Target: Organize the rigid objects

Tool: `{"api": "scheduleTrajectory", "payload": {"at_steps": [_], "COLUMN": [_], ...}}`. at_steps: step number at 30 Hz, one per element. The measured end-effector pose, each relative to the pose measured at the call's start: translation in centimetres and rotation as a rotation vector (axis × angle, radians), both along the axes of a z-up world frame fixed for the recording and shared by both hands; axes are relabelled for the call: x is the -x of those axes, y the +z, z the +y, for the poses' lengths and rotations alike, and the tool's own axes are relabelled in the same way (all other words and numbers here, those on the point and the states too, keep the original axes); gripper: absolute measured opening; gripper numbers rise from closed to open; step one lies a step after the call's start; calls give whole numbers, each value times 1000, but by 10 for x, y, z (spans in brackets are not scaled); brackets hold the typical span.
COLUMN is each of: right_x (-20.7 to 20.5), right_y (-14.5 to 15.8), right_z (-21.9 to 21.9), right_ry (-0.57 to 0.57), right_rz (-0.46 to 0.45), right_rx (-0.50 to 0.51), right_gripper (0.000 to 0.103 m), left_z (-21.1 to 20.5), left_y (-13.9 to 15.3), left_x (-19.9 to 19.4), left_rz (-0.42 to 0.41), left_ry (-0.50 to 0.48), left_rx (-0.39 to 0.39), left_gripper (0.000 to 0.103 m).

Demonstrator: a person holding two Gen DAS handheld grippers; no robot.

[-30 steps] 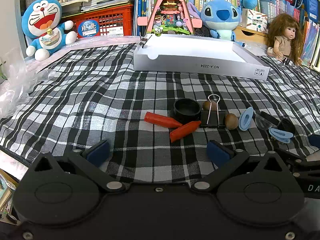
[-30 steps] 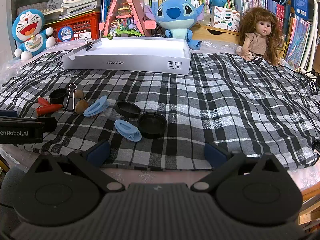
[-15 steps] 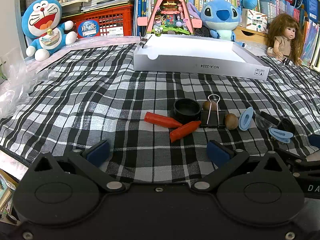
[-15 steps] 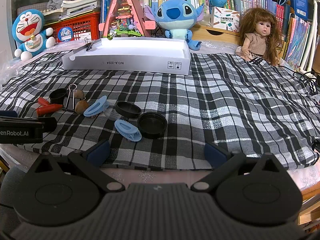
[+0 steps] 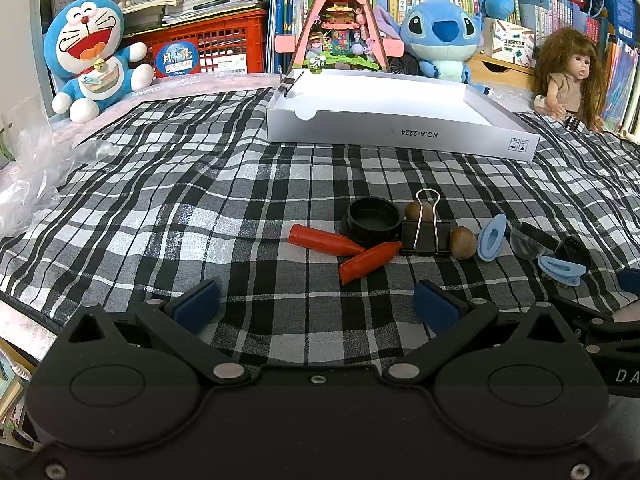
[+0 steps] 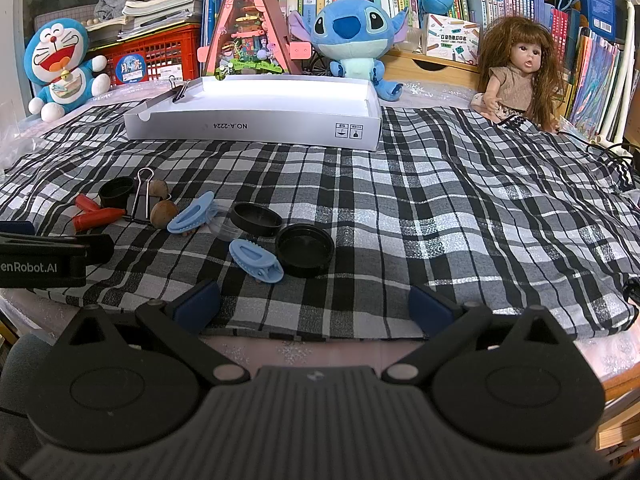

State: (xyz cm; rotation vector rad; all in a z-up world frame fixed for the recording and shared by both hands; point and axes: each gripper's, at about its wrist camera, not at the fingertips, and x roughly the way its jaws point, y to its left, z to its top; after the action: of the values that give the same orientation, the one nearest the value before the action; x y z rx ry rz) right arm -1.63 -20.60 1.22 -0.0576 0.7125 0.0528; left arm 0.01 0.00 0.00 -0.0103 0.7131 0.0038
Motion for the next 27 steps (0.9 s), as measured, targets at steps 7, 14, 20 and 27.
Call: {"api": "scheduleTrajectory", "payload": {"at_steps": [7, 14, 20, 27], "right_x": [1, 5, 6, 9], "right_y": [1, -2, -1, 3], "right_z": [0, -3, -3, -3], "right_ry": [0, 4, -3, -30], "right_rz": [-10, -39, -40, -53], "right_rx": [1, -13, -18, -42], "right_gripper": [103, 103, 103, 103], "left_z": [0, 2, 2, 5], "left_y": [1, -2, -2, 0], "left_x": [-1, 3, 3, 2], "left_rz": [0, -26, -27, -12], "left_ry": [16, 15, 15, 5], "left_rx": [0, -5, -6, 19], "left_gripper": [103, 103, 103, 95]}}
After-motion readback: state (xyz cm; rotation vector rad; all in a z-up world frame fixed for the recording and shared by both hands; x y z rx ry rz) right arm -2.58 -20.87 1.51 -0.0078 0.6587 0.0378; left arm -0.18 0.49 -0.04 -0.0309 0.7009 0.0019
